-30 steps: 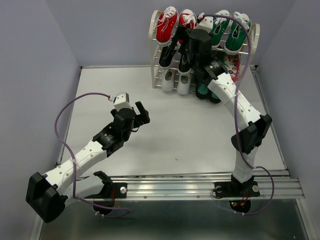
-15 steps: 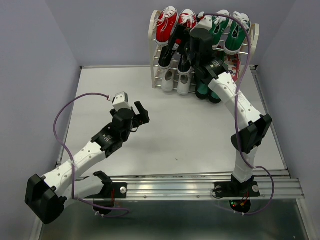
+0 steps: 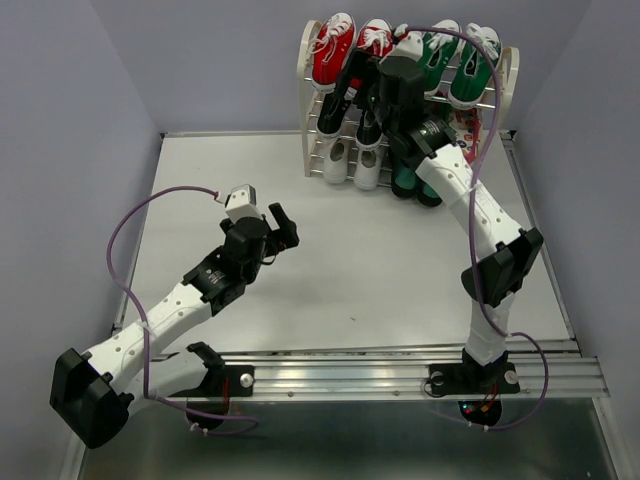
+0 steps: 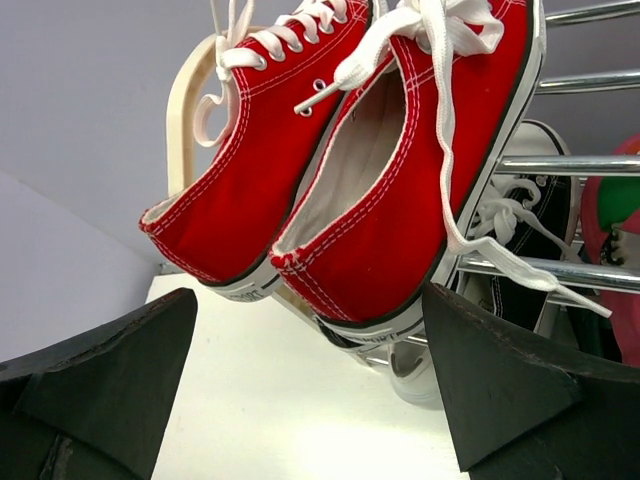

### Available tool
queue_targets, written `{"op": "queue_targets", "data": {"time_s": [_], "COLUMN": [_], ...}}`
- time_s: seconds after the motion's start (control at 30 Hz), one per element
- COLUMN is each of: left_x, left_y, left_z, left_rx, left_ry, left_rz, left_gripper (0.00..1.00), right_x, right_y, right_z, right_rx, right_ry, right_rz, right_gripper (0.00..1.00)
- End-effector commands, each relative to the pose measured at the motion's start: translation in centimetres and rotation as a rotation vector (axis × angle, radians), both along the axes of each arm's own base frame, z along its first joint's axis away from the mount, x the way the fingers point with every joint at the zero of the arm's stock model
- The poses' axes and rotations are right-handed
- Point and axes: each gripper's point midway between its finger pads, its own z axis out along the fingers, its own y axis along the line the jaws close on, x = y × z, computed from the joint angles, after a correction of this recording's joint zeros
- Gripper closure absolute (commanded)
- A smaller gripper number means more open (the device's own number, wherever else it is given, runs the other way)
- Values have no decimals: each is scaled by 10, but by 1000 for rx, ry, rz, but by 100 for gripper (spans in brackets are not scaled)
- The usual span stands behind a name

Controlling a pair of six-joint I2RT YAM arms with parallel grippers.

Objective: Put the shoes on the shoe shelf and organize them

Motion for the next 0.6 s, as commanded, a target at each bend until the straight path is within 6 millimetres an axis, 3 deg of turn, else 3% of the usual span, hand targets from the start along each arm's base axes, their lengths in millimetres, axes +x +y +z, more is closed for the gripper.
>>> {"op": "queue_targets", "data": {"time_s": [0.0, 0.03, 0.1, 0.17, 0.2, 0.23, 0.27, 0.3, 0.33, 0.37, 0.47, 0.5, 0.57], "left_x": [2, 1, 1, 0, -2, -2, -4, -5, -6, -8, -10, -12, -13], "left_y": [5, 5, 7, 9, 10, 11, 13, 15, 17, 22, 30, 32, 36], "left_z": [24, 24, 29, 32, 34, 35, 37, 38, 39, 40, 41, 38, 38], "left_rx": [-33, -33, -38, -40, -45, -48, -47, -47, -48, -43, -46, -39, -44], "left_ry": [-51, -51, -60, -64, -66, -69, -70, -70, -71, -70, -73, -63, -58], "left_rz": [23, 24, 32, 35, 39, 41, 44, 47, 54, 71, 106, 111, 131], "left_gripper": [1, 1, 1, 1, 1, 1, 1, 1, 1, 1, 1, 1, 1], "right_x": [-16, -18, -36, -48, -68, -77, -84, -94, -115, -125, -165, -175, -196], "right_y": [-34, -40, -70, -85, -102, -108, -110, -114, -125, -127, -145, -149, -162], "right_z": [39, 27, 36, 16, 25, 17, -14, -24, -16, -56, -93, -127, -149], "right_rx": [42, 24, 17, -28, -17, -23, -60, -59, -26, -60, -50, -67, -68], "right_ry": [-73, -49, -46, 5, 3, 22, 86, 106, 92, 171, 266, 335, 391], "right_rz": [-127, -155, -251, -295, -325, -327, -315, -309, -303, -291, -286, -290, -314], "right_gripper": [0, 0, 0, 0, 0, 0, 0, 0, 0, 0, 0, 0, 0]}}
